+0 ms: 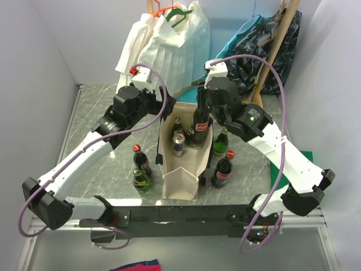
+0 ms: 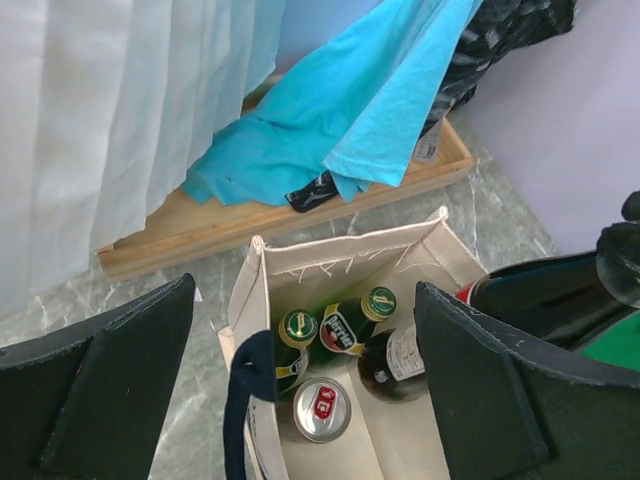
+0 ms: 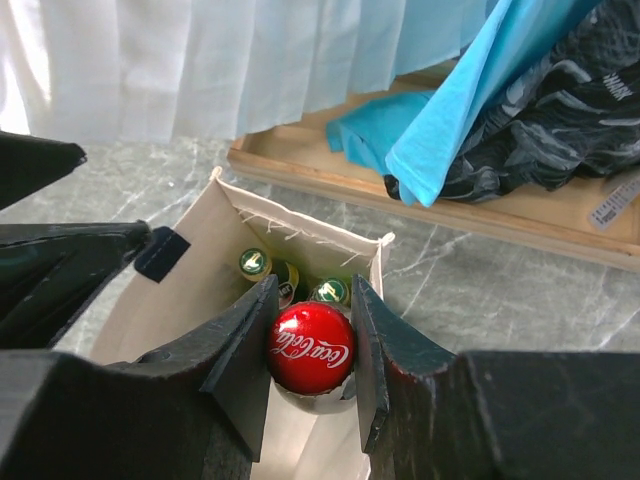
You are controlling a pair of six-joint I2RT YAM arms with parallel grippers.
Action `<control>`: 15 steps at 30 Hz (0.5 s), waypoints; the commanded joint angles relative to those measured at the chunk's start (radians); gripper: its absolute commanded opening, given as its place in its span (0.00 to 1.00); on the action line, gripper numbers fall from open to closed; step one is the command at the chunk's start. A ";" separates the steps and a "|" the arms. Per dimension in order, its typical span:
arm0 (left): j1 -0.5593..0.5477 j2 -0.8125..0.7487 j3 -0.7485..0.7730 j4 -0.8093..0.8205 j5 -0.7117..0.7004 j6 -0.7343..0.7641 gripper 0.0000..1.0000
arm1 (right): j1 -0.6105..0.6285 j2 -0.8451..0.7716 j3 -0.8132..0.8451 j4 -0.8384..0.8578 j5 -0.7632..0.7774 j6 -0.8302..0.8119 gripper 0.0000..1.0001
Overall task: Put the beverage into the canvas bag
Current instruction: Place the drink in the canvas bag.
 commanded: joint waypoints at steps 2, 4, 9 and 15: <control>0.003 0.039 0.029 0.024 0.036 0.019 0.96 | 0.005 -0.098 0.019 0.268 0.056 0.010 0.00; 0.003 0.051 0.043 0.013 0.038 0.017 0.96 | 0.006 -0.091 0.022 0.263 0.053 0.013 0.00; 0.003 0.054 0.043 0.005 0.036 0.009 0.96 | 0.006 -0.090 0.014 0.271 0.053 0.013 0.00; 0.003 0.043 0.035 -0.016 0.061 0.019 0.96 | 0.008 -0.113 -0.073 0.346 0.073 0.022 0.00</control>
